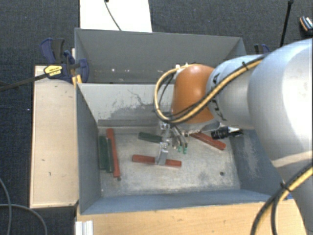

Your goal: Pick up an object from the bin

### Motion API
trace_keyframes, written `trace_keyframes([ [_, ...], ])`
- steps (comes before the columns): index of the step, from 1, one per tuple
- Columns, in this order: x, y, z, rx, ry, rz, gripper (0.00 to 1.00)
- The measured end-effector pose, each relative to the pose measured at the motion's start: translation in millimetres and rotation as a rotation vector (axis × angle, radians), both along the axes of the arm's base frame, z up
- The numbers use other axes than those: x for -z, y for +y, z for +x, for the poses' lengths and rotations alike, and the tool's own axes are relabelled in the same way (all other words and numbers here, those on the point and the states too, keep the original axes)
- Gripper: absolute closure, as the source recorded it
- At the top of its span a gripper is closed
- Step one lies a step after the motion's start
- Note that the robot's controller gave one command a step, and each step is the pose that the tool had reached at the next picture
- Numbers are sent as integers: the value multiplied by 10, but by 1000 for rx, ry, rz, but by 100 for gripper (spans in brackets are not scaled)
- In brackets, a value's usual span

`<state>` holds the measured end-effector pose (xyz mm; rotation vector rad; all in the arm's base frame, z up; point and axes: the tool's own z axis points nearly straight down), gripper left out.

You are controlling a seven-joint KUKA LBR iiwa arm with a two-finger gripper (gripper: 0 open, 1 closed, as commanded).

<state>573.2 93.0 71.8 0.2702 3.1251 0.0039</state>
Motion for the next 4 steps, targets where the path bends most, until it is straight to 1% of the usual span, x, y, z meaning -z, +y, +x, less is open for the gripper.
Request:
trace_keyframes([
  [1, -21, 3, -3, 0, 5, 0, 100],
  [2, -21, 3, -3, 1, 5, 0, 100],
  [3, -30, -487, -430, -49, -8, 1, 100],
  [4, -34, -453, -164, -952, -1, -2, 100],
])
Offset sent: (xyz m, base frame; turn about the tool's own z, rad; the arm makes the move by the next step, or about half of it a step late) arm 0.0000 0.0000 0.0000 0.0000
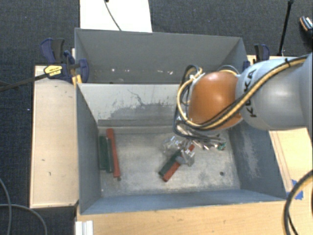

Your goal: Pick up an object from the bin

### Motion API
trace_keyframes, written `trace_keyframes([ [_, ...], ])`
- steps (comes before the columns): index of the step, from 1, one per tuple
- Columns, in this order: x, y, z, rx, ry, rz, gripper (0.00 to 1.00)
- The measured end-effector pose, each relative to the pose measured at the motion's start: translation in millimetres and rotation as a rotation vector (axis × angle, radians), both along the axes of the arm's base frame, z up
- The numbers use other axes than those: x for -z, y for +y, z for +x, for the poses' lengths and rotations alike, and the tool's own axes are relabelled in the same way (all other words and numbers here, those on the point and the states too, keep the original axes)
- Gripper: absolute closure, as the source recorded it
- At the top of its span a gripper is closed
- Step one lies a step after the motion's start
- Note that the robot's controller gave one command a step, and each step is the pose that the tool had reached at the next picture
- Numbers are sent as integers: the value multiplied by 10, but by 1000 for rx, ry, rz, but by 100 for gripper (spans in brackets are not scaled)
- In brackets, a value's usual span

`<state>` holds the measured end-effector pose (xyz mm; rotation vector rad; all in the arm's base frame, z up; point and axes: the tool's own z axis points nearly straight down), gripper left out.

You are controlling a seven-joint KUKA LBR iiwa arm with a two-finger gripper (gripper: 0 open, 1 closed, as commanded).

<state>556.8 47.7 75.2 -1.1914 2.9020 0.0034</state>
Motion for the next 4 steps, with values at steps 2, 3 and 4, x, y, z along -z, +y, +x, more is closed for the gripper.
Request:
trace_keyframes([
  [2, -1482, 358, 145, -4, 1, -2, 0],
  [3, -243, -165, -198, -56, 11, -4, 0],
  [4, 56, -117, 89, -209, 0, -2, 0],
])
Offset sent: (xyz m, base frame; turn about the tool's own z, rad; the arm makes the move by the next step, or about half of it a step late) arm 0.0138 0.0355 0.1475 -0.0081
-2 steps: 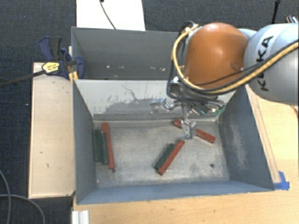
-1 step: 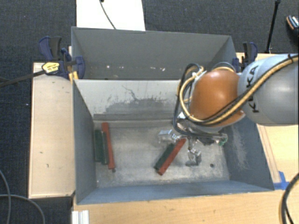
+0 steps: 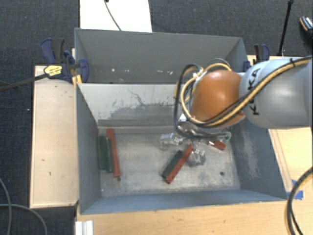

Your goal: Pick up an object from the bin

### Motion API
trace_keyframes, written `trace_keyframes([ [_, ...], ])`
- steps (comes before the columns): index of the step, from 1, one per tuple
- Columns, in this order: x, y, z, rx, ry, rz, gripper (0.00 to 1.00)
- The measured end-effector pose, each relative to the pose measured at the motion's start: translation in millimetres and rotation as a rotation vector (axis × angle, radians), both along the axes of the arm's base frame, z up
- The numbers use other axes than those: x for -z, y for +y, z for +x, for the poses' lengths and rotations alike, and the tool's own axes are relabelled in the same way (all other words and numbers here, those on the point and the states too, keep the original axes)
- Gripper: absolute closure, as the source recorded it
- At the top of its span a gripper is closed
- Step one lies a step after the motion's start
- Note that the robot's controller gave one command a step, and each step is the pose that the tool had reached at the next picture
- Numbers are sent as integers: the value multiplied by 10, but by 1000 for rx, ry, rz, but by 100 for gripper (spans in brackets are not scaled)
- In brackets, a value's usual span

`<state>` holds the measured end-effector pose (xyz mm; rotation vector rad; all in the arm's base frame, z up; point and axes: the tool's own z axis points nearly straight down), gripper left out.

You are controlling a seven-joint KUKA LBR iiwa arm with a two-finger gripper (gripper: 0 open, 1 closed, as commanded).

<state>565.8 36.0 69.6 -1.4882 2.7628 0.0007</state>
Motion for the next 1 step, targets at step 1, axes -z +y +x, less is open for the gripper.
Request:
trace_keyframes([
  [1, -15, -5, 5, 5, 0, -1, 100],
])
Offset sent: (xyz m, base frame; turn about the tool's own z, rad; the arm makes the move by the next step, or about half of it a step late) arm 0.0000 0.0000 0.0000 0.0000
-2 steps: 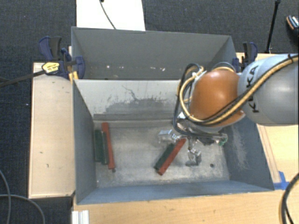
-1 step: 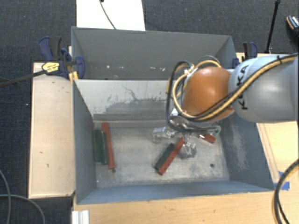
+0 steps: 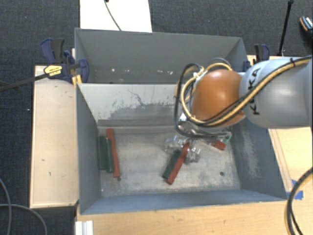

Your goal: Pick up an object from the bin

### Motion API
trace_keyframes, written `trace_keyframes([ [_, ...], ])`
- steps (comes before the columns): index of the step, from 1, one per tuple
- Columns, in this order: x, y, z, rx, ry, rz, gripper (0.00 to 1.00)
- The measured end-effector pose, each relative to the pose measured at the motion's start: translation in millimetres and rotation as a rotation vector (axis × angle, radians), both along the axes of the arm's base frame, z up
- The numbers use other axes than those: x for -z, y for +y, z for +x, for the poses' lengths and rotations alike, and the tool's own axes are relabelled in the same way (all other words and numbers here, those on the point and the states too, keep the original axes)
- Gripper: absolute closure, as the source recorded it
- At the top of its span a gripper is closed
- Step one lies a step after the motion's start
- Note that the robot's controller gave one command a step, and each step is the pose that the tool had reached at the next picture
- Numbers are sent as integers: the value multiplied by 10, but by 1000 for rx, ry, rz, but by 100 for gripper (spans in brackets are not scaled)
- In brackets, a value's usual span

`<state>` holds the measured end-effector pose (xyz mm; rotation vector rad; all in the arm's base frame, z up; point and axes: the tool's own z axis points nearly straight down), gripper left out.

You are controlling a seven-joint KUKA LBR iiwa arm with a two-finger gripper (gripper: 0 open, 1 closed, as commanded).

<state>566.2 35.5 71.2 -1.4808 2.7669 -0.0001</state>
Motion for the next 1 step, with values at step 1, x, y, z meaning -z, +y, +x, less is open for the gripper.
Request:
trace_keyframes([
  [1, -1554, -68, -94, -3, -7, -1, 100],
])
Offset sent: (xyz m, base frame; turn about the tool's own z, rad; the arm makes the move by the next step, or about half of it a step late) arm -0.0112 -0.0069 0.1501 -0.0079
